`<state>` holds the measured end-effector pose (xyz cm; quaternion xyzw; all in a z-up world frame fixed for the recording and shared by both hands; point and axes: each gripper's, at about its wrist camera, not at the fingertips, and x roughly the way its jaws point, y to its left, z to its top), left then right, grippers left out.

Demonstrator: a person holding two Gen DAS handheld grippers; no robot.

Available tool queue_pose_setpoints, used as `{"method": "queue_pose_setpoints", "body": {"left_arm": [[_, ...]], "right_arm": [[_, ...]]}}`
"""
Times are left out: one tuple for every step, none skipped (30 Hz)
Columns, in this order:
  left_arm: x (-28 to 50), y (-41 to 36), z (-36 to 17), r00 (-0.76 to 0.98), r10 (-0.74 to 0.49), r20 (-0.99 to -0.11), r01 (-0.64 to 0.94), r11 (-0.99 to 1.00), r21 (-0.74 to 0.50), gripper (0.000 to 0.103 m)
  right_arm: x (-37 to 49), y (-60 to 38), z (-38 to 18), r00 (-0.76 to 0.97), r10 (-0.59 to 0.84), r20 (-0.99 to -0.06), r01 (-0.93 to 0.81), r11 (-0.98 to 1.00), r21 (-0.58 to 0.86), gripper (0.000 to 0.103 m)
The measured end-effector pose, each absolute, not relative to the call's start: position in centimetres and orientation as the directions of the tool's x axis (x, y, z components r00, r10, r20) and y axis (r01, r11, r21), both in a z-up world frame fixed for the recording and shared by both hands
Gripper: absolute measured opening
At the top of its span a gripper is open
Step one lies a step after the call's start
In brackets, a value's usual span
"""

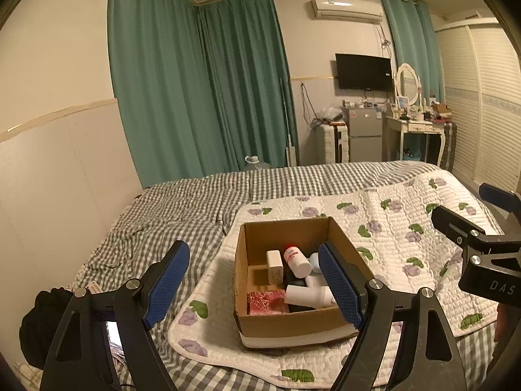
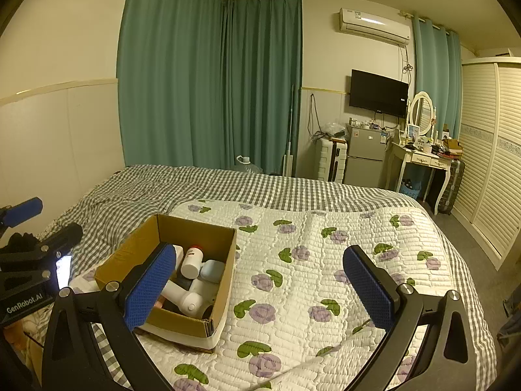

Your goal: Organize rigid objects

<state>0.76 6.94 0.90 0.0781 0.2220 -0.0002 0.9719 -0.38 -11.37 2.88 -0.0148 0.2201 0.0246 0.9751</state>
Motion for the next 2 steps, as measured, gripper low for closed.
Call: {"method": "queue_pose_setpoints", "body": {"left_arm": [[0.79, 7.0, 0.95, 0.902, 0.037, -0.43, 0.03, 0.989, 0.148, 0.085], [0.8, 7.03, 0.96, 0.902, 0.036, -0.43, 0.029, 0.989, 0.144, 0.085]], "right_arm": [[-0.36, -11.38, 2.89, 0.901, 0.042, -0.431, -0.055, 0.998, -0.017, 0.103], [-0.37, -11.39, 2.8, 0.901, 0.042, -0.432, -0.054, 0.998, -0.016, 0.103]]}}
